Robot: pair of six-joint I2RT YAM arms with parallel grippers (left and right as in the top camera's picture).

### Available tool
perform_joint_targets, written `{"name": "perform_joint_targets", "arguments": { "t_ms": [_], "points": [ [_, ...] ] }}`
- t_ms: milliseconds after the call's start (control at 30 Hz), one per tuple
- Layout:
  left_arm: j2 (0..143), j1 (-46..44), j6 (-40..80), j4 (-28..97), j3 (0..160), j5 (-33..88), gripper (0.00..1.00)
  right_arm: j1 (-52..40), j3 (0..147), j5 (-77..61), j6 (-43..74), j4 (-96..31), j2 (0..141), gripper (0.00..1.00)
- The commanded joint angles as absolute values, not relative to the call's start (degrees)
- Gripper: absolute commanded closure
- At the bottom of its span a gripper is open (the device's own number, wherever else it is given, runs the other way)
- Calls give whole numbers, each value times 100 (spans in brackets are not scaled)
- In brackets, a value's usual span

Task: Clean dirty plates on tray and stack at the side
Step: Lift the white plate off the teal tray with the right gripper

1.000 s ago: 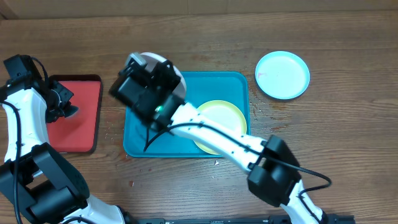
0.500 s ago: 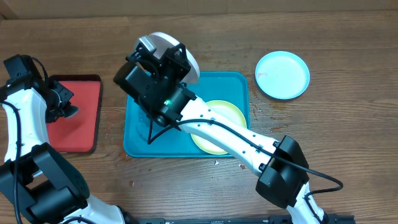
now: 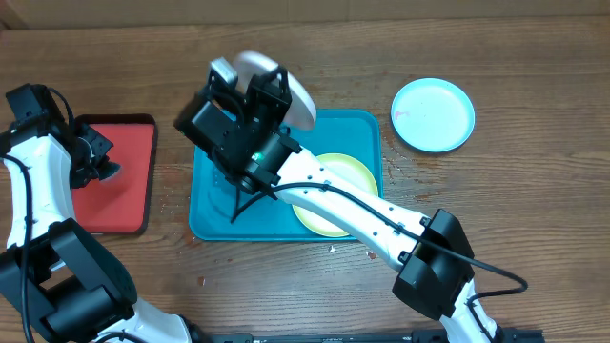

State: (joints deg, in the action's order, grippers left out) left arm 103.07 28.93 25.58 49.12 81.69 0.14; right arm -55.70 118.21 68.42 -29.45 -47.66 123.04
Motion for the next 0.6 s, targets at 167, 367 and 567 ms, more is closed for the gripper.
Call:
{"name": "perform_joint_targets", "arguments": {
  "t_ms": [167,367,567],
  "points": [
    [10372,2928,2576,4928,8143,-40,96,-5627,11806,7487,-2576,-4012,12090,96],
    [10372,2928,2576,4958,8143,-40,96,-5339,11808,4462,-2246,-5249,12003,96],
    [10372,2928,2576,4969,8143,-40,96,-4228,11974,2873,-167,-5828,11710,96]
  ]
}}
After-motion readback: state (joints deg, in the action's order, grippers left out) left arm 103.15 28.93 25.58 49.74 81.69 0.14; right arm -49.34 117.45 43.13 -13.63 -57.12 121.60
